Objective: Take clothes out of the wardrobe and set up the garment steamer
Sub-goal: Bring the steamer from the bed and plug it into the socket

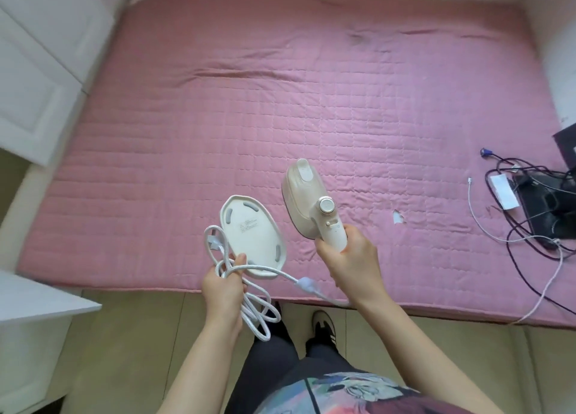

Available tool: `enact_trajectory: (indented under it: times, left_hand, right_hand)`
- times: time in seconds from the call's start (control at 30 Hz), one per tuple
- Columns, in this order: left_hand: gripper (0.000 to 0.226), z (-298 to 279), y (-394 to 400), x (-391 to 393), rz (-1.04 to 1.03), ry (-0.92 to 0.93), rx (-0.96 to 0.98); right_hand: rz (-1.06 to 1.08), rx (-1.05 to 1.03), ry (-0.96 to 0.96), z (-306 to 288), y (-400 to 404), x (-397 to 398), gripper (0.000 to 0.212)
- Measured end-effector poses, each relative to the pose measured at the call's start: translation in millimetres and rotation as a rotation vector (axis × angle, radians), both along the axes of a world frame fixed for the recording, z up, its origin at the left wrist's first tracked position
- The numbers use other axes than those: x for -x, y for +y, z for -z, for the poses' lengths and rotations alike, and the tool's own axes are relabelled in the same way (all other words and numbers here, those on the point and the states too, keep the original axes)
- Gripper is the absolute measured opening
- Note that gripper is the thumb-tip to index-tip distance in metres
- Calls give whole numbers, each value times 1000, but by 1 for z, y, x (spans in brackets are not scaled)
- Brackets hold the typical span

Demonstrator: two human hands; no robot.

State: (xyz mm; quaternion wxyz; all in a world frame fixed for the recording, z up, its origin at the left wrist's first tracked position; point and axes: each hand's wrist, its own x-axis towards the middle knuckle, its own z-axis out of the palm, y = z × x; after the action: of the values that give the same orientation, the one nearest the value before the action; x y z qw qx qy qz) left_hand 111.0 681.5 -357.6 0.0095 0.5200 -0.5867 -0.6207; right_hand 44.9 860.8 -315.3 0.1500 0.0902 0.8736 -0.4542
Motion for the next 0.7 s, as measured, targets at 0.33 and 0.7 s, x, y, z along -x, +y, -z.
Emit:
enact_trajectory:
  times: [0.33, 0.7]
  left_hand:
    - [14, -28, 50, -75, -348, 47, 142]
    - [15, -56, 66, -155, -683, 43, 78]
  right_hand:
    - [-156, 55, -13, -12, 38, -29, 22]
    - [-519, 30, -5, -25, 15, -75, 19]
